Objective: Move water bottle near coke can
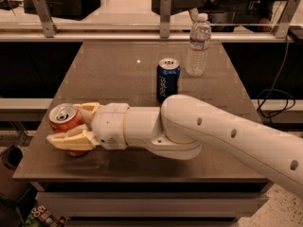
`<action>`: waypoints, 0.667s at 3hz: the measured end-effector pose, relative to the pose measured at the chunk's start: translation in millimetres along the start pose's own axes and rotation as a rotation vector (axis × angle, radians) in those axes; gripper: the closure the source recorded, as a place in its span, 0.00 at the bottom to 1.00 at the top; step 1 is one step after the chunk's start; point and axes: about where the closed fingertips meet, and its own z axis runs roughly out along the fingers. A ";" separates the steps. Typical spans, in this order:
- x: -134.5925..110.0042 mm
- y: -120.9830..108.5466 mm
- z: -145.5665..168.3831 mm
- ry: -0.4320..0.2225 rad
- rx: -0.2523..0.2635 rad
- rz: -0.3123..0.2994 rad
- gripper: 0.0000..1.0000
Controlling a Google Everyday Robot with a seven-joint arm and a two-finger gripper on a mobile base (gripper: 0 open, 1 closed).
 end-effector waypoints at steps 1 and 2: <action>-1.0 1.5 1.3 0.000 -0.003 -0.003 0.87; -2.0 3.0 2.5 0.001 -0.006 -0.005 1.00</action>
Offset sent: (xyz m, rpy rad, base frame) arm -0.0011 0.0014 0.0007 -0.0008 -0.0017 0.0028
